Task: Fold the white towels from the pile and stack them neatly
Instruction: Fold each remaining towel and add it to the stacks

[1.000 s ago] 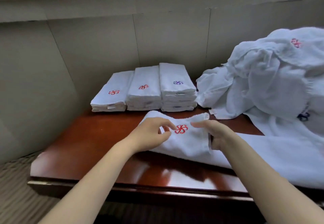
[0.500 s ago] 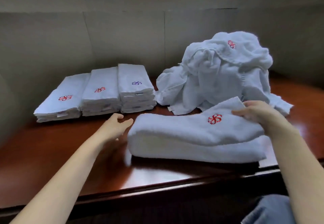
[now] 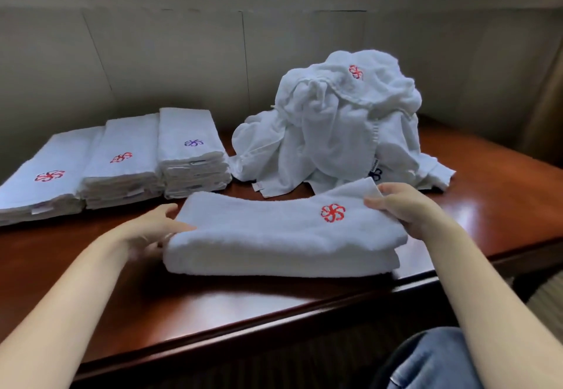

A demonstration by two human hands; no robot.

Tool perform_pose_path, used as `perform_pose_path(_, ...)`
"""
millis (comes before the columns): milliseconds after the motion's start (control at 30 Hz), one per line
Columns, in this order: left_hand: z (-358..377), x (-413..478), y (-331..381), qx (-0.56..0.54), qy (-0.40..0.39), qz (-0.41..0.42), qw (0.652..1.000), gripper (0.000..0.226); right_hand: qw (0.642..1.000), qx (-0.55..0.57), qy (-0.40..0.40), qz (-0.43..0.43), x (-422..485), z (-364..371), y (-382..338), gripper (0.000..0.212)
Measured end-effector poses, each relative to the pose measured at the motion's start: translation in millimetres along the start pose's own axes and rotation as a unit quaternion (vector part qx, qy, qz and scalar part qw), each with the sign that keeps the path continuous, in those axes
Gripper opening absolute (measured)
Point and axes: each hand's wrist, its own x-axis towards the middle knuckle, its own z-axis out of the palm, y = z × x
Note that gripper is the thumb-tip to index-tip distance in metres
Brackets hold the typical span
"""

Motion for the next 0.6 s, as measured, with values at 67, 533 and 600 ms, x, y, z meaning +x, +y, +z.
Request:
perform_pose_path(67,-4.8,0.0,-4.2,0.011,0.017,-0.003,1.000,0.082,0.998,-0.048,-0.035,0.021,0.3,7.2,4.2,0.010)
perform_pose_path(533,15.2,-30.9,22.2,0.344,0.261,0.213,0.877,0.051,0.781,-0.559,0.184,-0.206,-15.4,77.3,-0.2,0.047)
perform_pose_path(600,42.1,-39.9,27.3,0.316,0.236,0.317,0.863,0.040,0.788,-0.500,0.123,-0.337,-19.9,101.7,-4.3,0.048)
